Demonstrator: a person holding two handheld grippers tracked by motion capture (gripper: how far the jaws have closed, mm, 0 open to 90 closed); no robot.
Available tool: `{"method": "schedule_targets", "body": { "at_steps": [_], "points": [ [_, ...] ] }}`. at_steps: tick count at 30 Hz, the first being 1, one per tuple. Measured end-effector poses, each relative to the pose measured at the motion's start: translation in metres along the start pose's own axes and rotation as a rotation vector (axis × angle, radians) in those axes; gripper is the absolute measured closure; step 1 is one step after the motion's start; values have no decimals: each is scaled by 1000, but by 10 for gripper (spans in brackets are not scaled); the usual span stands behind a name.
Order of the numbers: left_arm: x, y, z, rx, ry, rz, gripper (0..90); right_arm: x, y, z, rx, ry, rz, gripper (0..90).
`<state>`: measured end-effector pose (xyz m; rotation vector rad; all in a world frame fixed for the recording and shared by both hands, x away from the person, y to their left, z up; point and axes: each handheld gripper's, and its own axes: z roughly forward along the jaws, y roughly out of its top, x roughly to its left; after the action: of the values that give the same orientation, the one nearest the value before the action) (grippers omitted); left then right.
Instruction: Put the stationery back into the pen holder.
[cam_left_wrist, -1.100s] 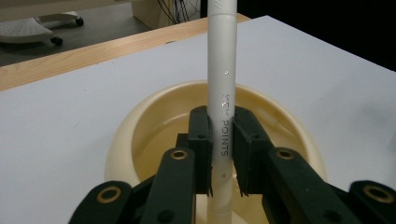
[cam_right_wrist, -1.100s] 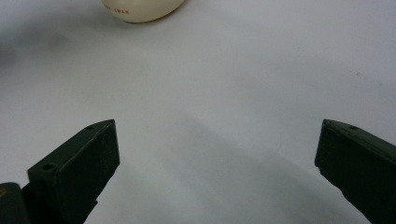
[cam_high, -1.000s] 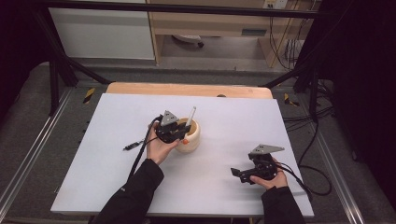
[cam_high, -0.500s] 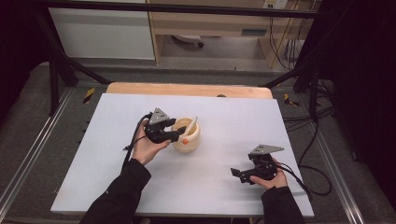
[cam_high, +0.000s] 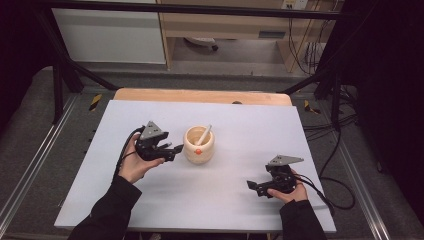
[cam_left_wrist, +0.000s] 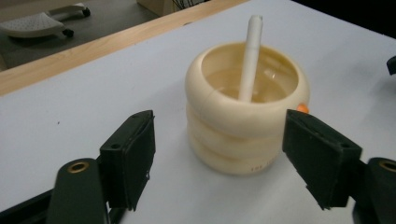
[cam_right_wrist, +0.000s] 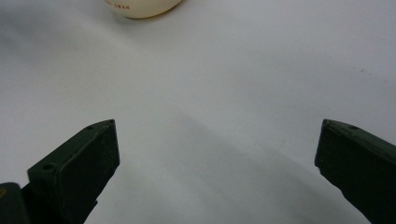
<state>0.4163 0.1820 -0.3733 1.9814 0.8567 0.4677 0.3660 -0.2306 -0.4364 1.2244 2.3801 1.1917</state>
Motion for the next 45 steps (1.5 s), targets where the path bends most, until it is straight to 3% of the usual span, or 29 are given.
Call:
{"method": "schedule_targets", "body": {
  "at_steps": [20,32,40,45],
  "points": [
    [20,-38,-20,111,-4,-18,101,0,0,0,12,2,-3,8],
    [48,-51,-29,145,50,-85,97,0,-1,0,12,2,-4,8],
    [63,-55,-24,166,70,-127,220,1,-1,1,16,-1,-6,8],
    [69,-56,-17,174,101,-142,363,1,-1,1,18,0,-8,8]
  ]
}}
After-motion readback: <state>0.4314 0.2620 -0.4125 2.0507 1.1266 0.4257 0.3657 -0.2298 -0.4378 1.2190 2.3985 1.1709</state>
